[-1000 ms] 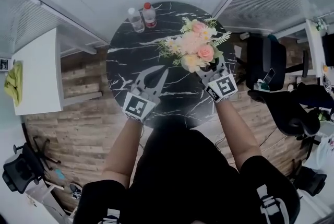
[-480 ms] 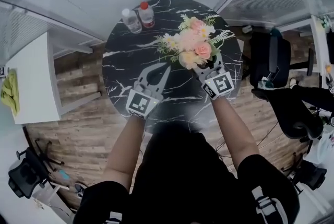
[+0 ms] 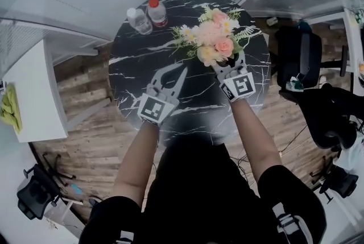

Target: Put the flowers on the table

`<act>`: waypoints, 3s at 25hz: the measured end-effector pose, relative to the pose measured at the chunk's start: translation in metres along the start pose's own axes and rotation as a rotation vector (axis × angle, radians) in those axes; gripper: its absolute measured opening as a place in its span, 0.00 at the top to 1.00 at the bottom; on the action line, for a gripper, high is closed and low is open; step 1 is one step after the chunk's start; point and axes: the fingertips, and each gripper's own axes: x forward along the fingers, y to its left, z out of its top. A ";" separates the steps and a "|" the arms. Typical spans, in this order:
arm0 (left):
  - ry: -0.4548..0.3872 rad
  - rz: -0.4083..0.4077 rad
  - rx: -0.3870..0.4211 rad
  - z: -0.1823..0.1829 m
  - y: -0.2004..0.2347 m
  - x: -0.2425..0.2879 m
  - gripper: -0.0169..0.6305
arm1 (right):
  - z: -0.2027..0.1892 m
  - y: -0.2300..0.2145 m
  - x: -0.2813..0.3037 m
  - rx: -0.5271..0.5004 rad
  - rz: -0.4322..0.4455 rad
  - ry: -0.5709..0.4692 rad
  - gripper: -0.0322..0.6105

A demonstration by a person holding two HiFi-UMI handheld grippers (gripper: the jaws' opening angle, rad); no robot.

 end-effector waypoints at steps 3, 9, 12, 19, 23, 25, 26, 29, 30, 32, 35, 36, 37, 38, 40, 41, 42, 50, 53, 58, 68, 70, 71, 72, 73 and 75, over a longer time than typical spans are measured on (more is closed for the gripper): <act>0.005 -0.014 -0.002 -0.004 0.003 0.005 0.95 | -0.005 -0.004 0.001 -0.018 -0.020 -0.007 0.41; -0.023 -0.038 -0.008 -0.006 0.005 0.015 0.95 | -0.006 -0.002 -0.002 -0.031 -0.021 -0.006 0.41; -0.021 -0.051 -0.005 -0.006 0.002 0.019 0.95 | -0.007 -0.002 -0.004 -0.034 -0.016 0.009 0.41; -0.023 -0.064 -0.014 -0.003 -0.006 0.021 0.95 | -0.010 -0.002 -0.012 -0.020 0.012 0.046 0.41; -0.026 -0.062 -0.016 -0.001 -0.009 0.019 0.95 | -0.010 -0.002 -0.015 -0.001 0.025 0.058 0.41; -0.028 -0.061 -0.017 0.000 -0.010 0.018 0.95 | -0.010 -0.001 -0.018 -0.001 0.026 0.067 0.41; -0.028 -0.061 -0.016 0.000 -0.011 0.017 0.95 | -0.010 -0.001 -0.019 0.000 0.026 0.071 0.41; -0.020 -0.059 -0.008 -0.001 -0.016 0.014 0.95 | -0.010 0.001 -0.027 0.003 0.030 0.082 0.41; -0.012 -0.059 -0.001 -0.001 -0.018 0.012 0.95 | -0.009 0.002 -0.031 0.001 0.033 0.085 0.41; 0.004 -0.057 0.014 0.000 -0.023 0.008 0.95 | -0.006 0.003 -0.039 -0.003 0.038 0.088 0.41; -0.005 -0.046 0.028 0.008 -0.032 0.002 0.95 | 0.001 0.005 -0.055 0.016 0.042 0.088 0.41; -0.012 -0.040 0.032 0.011 -0.036 -0.001 0.95 | 0.004 0.006 -0.061 0.024 0.045 0.088 0.41; -0.013 -0.034 0.035 0.013 -0.041 -0.004 0.95 | 0.007 0.007 -0.068 0.032 0.048 0.089 0.41; -0.011 -0.028 0.039 0.015 -0.046 -0.008 0.95 | 0.010 0.009 -0.074 0.036 0.054 0.090 0.41; -0.010 -0.018 0.048 0.020 -0.058 -0.015 0.95 | 0.016 0.014 -0.088 0.030 0.071 0.097 0.41; -0.010 -0.011 0.053 0.022 -0.065 -0.019 0.95 | 0.019 0.017 -0.096 0.025 0.083 0.102 0.41; -0.008 -0.003 0.055 0.024 -0.072 -0.023 0.95 | 0.022 0.021 -0.104 0.022 0.095 0.108 0.41; -0.025 0.042 0.055 0.048 -0.140 -0.058 0.95 | 0.065 0.072 -0.177 0.016 0.226 0.095 0.43; -0.037 0.044 0.063 0.062 -0.170 -0.072 0.95 | 0.089 0.092 -0.206 0.002 0.257 0.059 0.62; -0.058 0.037 0.073 0.087 -0.217 -0.092 0.95 | 0.126 0.121 -0.244 0.003 0.329 0.035 0.78; -0.094 0.031 0.122 0.119 -0.285 -0.130 0.95 | 0.170 0.170 -0.304 -0.035 0.422 0.011 0.92; -0.109 0.038 0.124 0.123 -0.295 -0.135 0.95 | 0.175 0.175 -0.312 -0.037 0.430 0.003 0.92; -0.113 0.041 0.127 0.124 -0.299 -0.138 0.95 | 0.177 0.178 -0.315 -0.039 0.433 0.000 0.92; -0.113 0.043 0.132 0.125 -0.303 -0.140 0.95 | 0.178 0.180 -0.319 -0.041 0.435 -0.002 0.92; -0.113 0.045 0.136 0.126 -0.307 -0.143 0.95 | 0.179 0.182 -0.322 -0.044 0.437 -0.003 0.92; -0.117 0.048 0.140 0.126 -0.312 -0.147 0.96 | 0.181 0.187 -0.327 -0.049 0.443 -0.005 0.92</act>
